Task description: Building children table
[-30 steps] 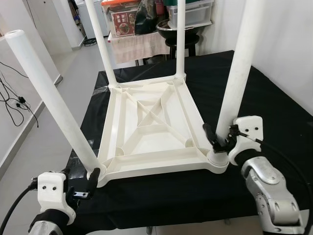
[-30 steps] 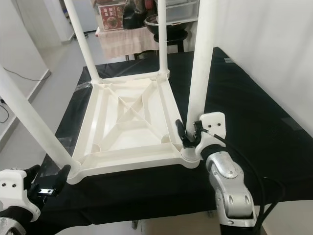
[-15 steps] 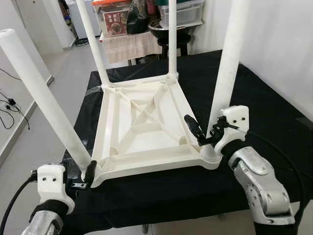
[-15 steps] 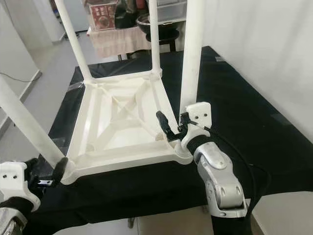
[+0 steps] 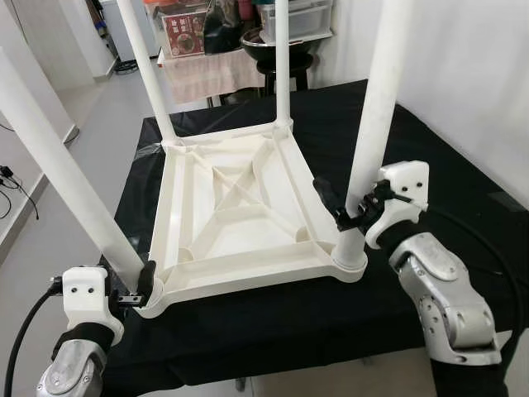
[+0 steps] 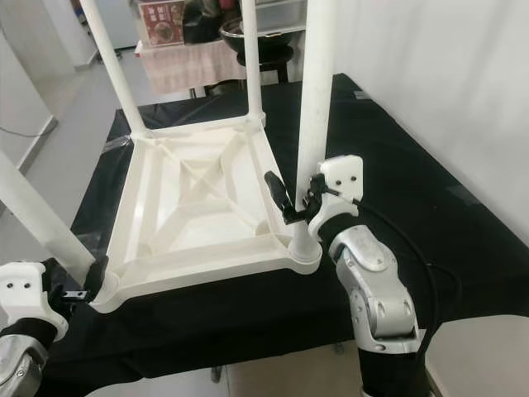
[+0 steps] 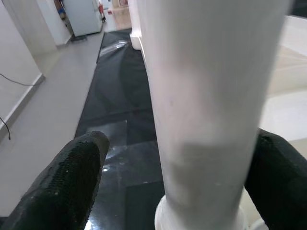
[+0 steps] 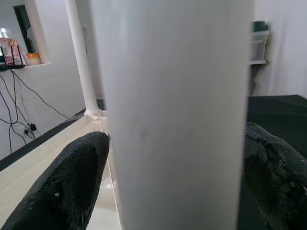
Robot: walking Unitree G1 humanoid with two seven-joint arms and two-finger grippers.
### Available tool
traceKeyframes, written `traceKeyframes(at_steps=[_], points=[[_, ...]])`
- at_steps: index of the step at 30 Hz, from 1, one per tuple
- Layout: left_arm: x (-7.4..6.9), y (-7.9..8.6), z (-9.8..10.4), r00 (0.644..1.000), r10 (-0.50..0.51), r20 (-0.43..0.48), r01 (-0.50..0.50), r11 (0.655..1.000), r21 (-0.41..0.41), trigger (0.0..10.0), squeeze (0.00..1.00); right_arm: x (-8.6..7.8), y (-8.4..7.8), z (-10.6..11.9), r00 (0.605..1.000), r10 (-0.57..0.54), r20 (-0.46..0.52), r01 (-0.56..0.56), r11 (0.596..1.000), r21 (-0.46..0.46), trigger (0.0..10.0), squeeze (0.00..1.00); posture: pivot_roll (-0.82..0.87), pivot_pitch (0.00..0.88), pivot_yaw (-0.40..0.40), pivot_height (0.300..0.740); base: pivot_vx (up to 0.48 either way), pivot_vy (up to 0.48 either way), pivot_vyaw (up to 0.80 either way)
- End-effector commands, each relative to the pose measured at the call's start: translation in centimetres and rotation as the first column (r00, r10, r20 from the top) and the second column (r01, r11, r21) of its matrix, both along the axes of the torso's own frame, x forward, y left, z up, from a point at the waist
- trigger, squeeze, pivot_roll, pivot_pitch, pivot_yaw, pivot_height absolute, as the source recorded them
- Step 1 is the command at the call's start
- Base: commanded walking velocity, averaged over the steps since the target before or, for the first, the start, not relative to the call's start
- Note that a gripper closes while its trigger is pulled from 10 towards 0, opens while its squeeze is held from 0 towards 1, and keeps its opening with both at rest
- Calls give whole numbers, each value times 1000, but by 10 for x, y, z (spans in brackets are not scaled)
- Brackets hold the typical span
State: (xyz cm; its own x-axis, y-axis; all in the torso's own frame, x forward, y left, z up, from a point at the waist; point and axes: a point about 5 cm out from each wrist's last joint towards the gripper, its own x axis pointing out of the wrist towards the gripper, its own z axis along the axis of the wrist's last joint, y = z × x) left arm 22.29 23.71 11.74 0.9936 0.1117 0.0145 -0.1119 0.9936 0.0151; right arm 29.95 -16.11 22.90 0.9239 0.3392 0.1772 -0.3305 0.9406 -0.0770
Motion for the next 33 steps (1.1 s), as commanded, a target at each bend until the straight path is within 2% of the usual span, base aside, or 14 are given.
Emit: traceKeyframes(at_steps=[1,4,8,15,18,19,24,30,33], points=[[3,7,-2,1000,14,0,-14,1000,12,10000,0,1,7,17,998,39,41,-40,999,13,10000,0,-113,71,65,740,0,0,0],[4,6,-3,1000,5,4,-5,1000,6,10000,0,1,8,19,998,47,46,-48,999,13,10000,0,-123,69,65,740,0,0,0],[19,-1,-11,999,-35,2,35,999,-7,10000,0,10,13,43,993,82,79,-79,996,-43,10000,0,-146,51,67,740,0,0,0],[23,-2,-12,999,-48,8,48,999,-16,10000,0,15,16,53,993,82,82,-78,995,-55,10000,0,-145,48,78,740,0,0,0],[26,2,-16,999,-44,1,44,999,-19,10000,0,25,18,75,992,100,82,-95,994,-59,10000,0,-150,44,83,740,0,0,0],[26,2,-16,999,-44,1,44,999,-19,10000,0,25,18,75,992,100,82,-95,994,-59,10000,0,-150,44,83,740,0,0,0],[25,7,-24,999,-30,-15,30,999,-18,10000,0,36,18,110,992,104,66,-104,995,-4,10000,0,-152,31,86,740,0,0,0],[20,10,-31,999,-18,-31,18,1000,-14,10000,0,40,17,123,990,128,59,-127,992,-13,10000,0,-146,18,81,740,0,0,0],[19,13,-34,1000,2,-31,-3,1000,-14,10000,0,42,18,127,989,149,16,-149,989,-15,10000,0,-145,15,79,740,0,0,0]])
